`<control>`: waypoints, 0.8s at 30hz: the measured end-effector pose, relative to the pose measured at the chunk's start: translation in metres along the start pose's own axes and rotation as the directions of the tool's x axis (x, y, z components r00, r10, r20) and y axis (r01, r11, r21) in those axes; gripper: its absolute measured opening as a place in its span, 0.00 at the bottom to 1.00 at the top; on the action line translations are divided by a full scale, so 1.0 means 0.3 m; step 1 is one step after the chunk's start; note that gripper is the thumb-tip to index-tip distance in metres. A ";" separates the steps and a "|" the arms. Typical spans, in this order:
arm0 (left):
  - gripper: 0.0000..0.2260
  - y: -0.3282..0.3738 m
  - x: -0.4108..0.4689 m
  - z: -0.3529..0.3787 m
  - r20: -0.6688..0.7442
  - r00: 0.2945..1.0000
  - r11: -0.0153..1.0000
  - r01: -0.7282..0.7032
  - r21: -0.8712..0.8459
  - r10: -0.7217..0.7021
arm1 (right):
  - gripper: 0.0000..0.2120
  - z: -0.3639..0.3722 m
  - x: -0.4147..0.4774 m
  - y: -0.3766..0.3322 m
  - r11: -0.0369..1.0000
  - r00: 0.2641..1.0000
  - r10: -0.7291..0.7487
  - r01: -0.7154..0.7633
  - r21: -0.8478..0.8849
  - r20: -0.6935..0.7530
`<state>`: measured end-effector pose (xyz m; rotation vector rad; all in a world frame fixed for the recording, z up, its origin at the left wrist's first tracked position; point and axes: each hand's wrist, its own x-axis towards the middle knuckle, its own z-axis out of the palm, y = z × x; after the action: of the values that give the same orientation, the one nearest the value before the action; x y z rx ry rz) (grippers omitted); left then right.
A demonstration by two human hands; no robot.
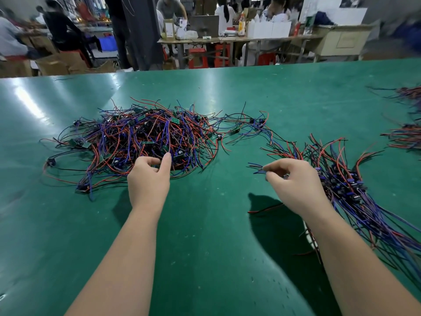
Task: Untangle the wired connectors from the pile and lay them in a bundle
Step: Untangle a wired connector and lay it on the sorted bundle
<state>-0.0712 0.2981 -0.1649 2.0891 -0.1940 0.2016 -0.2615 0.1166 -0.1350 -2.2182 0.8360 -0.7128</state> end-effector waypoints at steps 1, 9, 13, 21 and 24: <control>0.15 -0.005 0.003 0.002 0.013 1.000 1.000 0.000 -0.031 0.000 | 0.07 0.001 -0.001 0.000 1.000 1.000 0.004 -0.005 0.003 0.010; 0.12 0.008 -0.002 0.009 0.080 0.992 0.995 -0.098 -0.031 0.100 | 0.08 0.010 -0.004 -0.002 1.000 0.998 0.013 -0.014 0.017 0.055; 0.12 0.113 -0.078 -0.014 0.050 0.976 0.930 -0.184 -0.319 0.210 | 0.07 0.017 -0.003 -0.015 0.924 0.977 0.155 -0.197 0.329 0.150; 0.11 0.173 -0.355 0.058 0.636 0.406 0.753 -0.411 -0.514 0.656 | 0.15 0.009 -0.024 -0.065 0.448 0.846 0.051 -0.495 0.745 0.531; 0.26 0.179 -0.323 0.062 0.791 0.486 0.924 -0.117 -0.363 0.372 | 0.11 -0.012 -0.021 -0.063 0.436 0.882 0.006 -0.427 0.792 0.471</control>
<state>-0.1761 0.2605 -0.1506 1.7014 -1.0791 -0.7004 -0.2611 0.1308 -0.1204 -1.1602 0.3576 -0.3679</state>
